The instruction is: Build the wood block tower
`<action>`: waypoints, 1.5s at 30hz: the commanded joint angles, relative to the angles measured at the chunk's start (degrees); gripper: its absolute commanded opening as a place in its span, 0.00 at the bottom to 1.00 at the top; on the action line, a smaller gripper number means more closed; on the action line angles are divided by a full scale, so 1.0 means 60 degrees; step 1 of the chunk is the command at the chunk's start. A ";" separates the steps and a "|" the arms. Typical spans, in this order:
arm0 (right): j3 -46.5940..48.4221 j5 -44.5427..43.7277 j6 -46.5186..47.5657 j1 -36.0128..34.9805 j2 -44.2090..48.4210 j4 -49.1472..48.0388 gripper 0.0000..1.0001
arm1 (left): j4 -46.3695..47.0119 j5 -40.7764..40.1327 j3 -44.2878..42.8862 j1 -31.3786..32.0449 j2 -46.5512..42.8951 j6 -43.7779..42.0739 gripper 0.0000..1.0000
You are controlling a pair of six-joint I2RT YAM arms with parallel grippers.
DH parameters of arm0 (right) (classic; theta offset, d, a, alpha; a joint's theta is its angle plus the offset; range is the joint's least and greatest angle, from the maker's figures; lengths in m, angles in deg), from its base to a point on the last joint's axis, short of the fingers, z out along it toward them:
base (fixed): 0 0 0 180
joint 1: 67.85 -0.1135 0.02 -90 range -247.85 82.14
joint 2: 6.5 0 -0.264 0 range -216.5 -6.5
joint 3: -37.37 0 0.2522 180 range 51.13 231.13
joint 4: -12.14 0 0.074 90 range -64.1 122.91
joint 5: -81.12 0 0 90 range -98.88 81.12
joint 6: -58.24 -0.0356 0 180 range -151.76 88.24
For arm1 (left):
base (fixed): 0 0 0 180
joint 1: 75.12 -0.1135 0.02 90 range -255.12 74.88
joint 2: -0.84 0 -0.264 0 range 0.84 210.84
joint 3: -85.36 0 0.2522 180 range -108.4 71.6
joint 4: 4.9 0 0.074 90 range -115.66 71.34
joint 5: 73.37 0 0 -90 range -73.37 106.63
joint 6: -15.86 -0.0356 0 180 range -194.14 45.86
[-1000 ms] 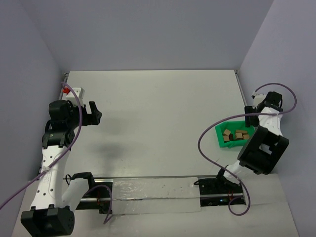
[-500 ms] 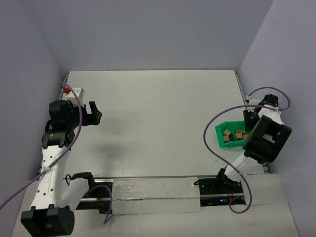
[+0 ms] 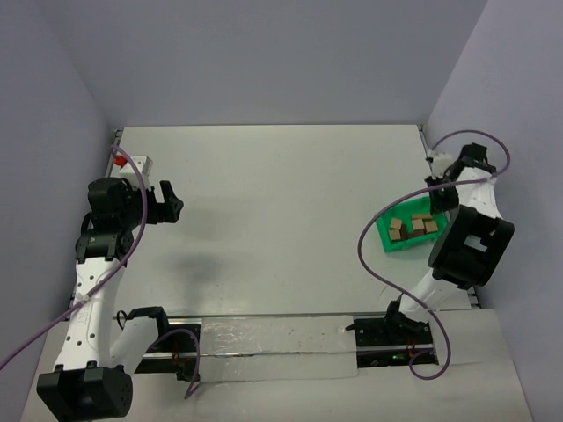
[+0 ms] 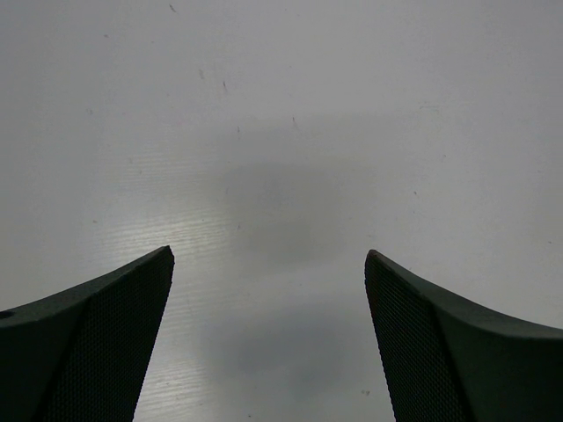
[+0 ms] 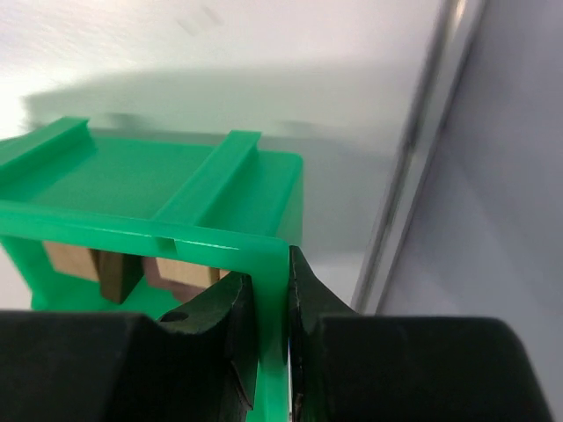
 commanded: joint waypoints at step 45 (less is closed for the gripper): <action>-0.4369 -1.1802 0.4752 -1.4345 0.0610 -1.7464 0.00 | 0.0453 -0.0951 -0.0328 -0.0977 0.0019 0.0627 0.99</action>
